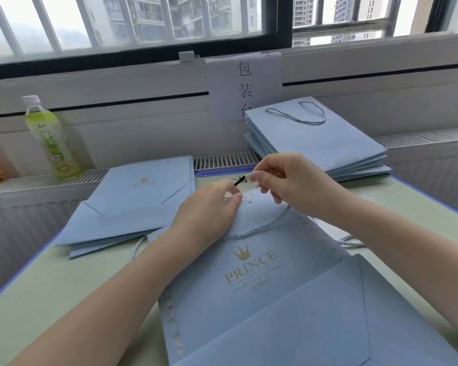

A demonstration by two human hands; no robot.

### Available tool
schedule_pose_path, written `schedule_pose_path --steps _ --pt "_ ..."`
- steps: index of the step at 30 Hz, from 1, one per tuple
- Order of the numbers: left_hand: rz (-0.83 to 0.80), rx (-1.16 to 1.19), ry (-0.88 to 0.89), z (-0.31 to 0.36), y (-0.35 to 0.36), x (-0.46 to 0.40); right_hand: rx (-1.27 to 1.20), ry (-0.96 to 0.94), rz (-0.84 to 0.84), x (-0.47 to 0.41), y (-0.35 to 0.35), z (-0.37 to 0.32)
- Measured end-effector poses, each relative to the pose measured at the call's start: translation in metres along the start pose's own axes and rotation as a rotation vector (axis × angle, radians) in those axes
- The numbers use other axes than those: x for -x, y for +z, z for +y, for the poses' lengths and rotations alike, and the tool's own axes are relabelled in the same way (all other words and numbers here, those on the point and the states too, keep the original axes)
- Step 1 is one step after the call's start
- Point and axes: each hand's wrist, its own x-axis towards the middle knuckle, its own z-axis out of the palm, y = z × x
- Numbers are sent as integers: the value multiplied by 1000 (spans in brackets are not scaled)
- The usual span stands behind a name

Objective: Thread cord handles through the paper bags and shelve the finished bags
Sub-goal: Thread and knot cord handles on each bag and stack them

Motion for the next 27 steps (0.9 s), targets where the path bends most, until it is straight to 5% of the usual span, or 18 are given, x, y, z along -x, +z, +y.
schedule_pose_path --steps 4,8,15,21,27 --pt "-7 -49 -38 -2 5 -1 422 -147 8 7 6 0" --pt "3 -69 -54 -3 6 -2 534 -163 -10 9 10 2" --pt "3 -156 -29 -2 8 1 396 -201 -91 7 17 6" --pt "14 -160 -30 -3 7 0 89 -53 -76 4 11 7" --pt "18 -165 -27 -5 7 -1 117 -27 -74 3 12 13"
